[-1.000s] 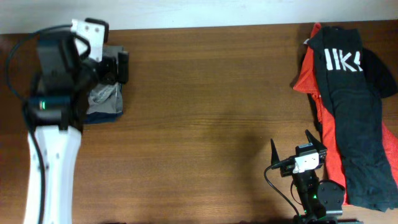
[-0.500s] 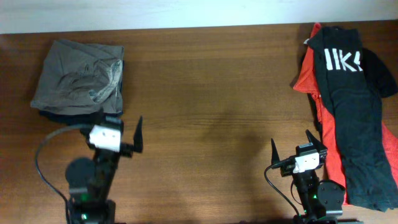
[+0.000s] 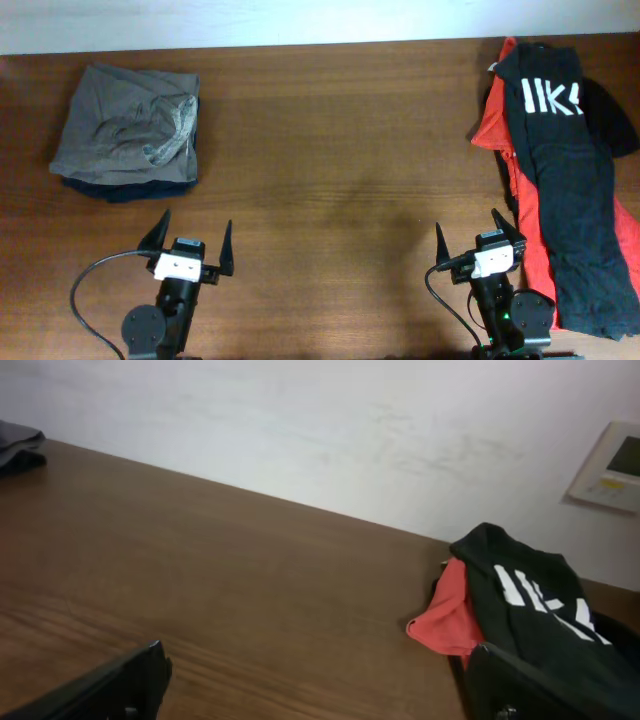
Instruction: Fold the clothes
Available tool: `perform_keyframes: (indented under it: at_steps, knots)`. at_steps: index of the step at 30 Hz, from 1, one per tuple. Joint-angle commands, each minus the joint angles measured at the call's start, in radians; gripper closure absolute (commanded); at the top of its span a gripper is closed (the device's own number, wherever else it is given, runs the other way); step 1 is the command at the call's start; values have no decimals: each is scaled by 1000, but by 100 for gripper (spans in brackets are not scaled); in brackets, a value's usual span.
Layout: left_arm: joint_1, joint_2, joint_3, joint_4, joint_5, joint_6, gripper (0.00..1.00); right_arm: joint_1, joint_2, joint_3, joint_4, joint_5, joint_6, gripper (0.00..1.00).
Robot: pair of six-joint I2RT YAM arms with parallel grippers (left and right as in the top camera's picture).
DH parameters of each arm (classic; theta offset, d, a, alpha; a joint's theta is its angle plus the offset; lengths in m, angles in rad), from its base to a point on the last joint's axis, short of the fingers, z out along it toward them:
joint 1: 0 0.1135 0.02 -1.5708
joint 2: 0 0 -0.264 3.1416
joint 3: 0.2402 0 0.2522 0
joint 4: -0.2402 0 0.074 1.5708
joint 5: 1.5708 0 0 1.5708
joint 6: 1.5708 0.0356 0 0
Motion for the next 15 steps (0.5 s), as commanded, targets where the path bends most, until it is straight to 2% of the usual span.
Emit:
perform_keyframes:
  at_steps: [1,7,15]
  knots:
    - [15,-76,-38,-37,17,-9,1,-8,-8,-5,-8,8,7,1]
    - [15,-186,-38,-177,-10,-9,1,-8,-8,-5,-8,9,7,1]
    - [15,-184,-38,-241,-48,-8,1,-8,-8,-5,-8,9,7,1]
